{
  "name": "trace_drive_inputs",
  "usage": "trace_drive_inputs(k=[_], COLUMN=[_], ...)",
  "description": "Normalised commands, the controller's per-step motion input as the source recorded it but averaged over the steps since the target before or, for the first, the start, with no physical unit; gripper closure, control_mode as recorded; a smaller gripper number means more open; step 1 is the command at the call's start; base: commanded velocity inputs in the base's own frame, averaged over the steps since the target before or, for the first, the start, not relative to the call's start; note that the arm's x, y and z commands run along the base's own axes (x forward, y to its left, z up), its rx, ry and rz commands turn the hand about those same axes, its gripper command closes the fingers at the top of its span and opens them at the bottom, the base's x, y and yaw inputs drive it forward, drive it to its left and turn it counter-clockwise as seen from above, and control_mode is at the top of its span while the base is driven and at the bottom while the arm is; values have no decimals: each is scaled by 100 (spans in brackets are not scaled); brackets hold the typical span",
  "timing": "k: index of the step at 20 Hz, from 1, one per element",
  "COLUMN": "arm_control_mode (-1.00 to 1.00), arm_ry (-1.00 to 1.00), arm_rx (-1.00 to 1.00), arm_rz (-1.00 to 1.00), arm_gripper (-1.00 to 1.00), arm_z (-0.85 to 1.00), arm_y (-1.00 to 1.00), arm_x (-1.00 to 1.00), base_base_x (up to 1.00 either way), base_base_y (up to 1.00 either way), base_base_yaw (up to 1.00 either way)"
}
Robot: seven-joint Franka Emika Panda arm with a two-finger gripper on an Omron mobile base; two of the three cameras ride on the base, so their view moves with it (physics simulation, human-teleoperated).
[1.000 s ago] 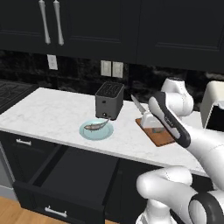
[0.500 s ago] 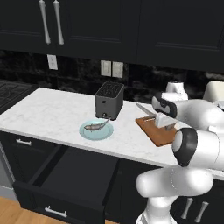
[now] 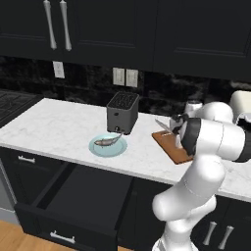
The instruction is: Pick up the knife from the drawer and place it on the cutting board. Then place the meat from the plate to the cutting board.
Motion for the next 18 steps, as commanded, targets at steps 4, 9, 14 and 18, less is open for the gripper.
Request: trace_drive_inputs(k=[4, 9, 14, 18], arm_control_mode=[-100, -100, -100, -100], arm_ry=[-4, -4, -10, 0], arm_rx=[0, 0, 0, 0], arm_rz=[-2, -5, -5, -2], arm_gripper=[100, 100, 100, -100], arm_z=[-61, -25, -2, -6], arm_y=[-7, -30, -24, 0], arm_x=[0, 0, 6, 14], base_base_x=[0, 0, 0, 0], base_base_y=[0, 0, 0, 0], base_base_yaw=[0, 0, 0, 0])
